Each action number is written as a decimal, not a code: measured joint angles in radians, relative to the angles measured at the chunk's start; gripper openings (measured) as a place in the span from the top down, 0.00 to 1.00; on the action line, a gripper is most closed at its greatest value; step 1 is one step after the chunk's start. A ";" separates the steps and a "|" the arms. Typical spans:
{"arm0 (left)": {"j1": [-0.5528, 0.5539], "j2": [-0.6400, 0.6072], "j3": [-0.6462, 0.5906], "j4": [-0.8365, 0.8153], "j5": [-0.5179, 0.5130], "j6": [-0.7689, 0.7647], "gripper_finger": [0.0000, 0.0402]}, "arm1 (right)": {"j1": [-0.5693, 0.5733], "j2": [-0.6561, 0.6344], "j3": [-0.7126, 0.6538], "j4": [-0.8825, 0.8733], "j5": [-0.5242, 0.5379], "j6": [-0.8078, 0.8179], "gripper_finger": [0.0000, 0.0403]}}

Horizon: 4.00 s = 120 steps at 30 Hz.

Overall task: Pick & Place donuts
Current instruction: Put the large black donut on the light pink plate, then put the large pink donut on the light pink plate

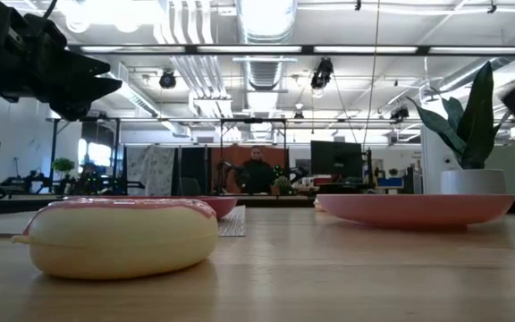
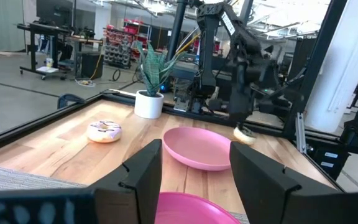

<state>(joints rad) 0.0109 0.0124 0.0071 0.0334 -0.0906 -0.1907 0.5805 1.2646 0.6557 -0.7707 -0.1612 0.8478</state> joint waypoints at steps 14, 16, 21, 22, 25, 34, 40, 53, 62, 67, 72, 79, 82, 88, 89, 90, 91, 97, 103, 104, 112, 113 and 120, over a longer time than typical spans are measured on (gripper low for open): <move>0.000 0.005 0.000 -0.002 0.000 0.000 0.59 | -0.457 0.076 0.107 0.106 0.084 -0.055 0.88; 0.000 0.005 0.000 -0.002 0.000 0.000 0.59 | -0.476 0.109 0.107 0.105 0.069 -0.090 0.81; 0.000 0.005 0.000 -0.002 0.000 0.000 0.59 | -0.474 0.131 0.107 0.085 0.050 -0.092 0.60; 0.000 0.005 0.000 -0.002 0.000 0.000 0.59 | -0.473 0.125 0.108 0.080 0.048 -0.087 0.56; 0.000 0.005 0.000 -0.002 0.001 0.000 0.59 | -0.473 0.086 0.122 0.054 0.063 -0.084 0.45; 0.000 0.005 0.000 0.005 0.010 -0.149 0.59 | -0.463 -0.052 0.215 -0.046 0.227 0.078 0.33; -0.001 0.005 0.000 0.054 0.033 -0.798 0.59 | -0.459 -0.049 0.270 -0.053 0.248 0.095 0.33; -0.056 0.150 0.135 0.180 -0.107 -0.950 0.59 | -0.459 0.068 0.294 -0.050 0.236 0.030 0.35; -0.226 0.711 0.498 0.050 -0.013 -0.698 0.59 | -0.459 0.072 0.291 -0.052 0.213 -0.026 0.39; -0.343 1.064 0.701 -0.238 -0.071 -0.657 0.59 | -0.459 0.063 0.290 -0.064 0.213 -0.047 0.41; -0.443 1.283 0.919 -0.453 -0.107 -0.641 0.59 | -0.452 0.045 0.289 -0.071 0.212 -0.086 0.42; -0.504 1.469 1.080 -0.466 -0.109 -0.591 0.59 | -0.452 0.030 0.288 -0.095 0.214 -0.188 0.41; -0.510 1.542 1.097 -0.460 -0.099 -0.536 0.59 | -0.452 0.030 0.288 -0.092 0.214 -0.228 0.41; -0.504 1.631 1.101 -0.373 -0.049 -0.499 0.59 | -0.452 0.031 0.288 -0.090 0.216 -0.279 0.42; -0.501 1.649 1.099 -0.373 -0.027 -0.506 0.59 | -0.452 0.031 0.288 -0.090 0.216 -0.280 0.42; -0.499 1.664 1.097 -0.372 -0.001 -0.509 0.59 | -0.452 0.031 0.288 -0.091 0.216 -0.283 0.42; -0.498 1.678 1.099 -0.369 0.020 -0.510 0.59 | -0.452 0.031 0.288 -0.091 0.214 -0.284 0.41; -0.499 1.755 1.136 -0.366 0.053 -0.442 0.59 | -0.452 0.031 0.287 -0.094 0.214 -0.317 0.42; -0.492 1.810 1.159 -0.395 0.044 -0.439 0.59 | -0.452 0.031 0.286 -0.094 0.214 -0.336 0.43; -0.492 1.812 1.160 -0.410 0.032 -0.443 0.59 | -0.452 0.031 0.286 -0.094 0.214 -0.336 0.43; -0.487 1.822 1.165 -0.423 -0.024 -0.401 0.59 | -0.452 0.031 0.285 -0.093 0.214 -0.352 0.43; -0.486 1.830 1.165 -0.421 -0.024 -0.394 0.59 | -0.452 0.031 0.285 -0.093 0.214 -0.354 0.43; -0.484 1.887 1.167 -0.360 -0.016 -0.367 0.60 | -0.452 0.031 0.285 -0.093 0.214 -0.353 0.44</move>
<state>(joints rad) -0.4732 1.8992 1.1745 -0.3264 -0.1065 -0.5579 0.1287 1.2953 0.9405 -0.8639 0.0531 0.4947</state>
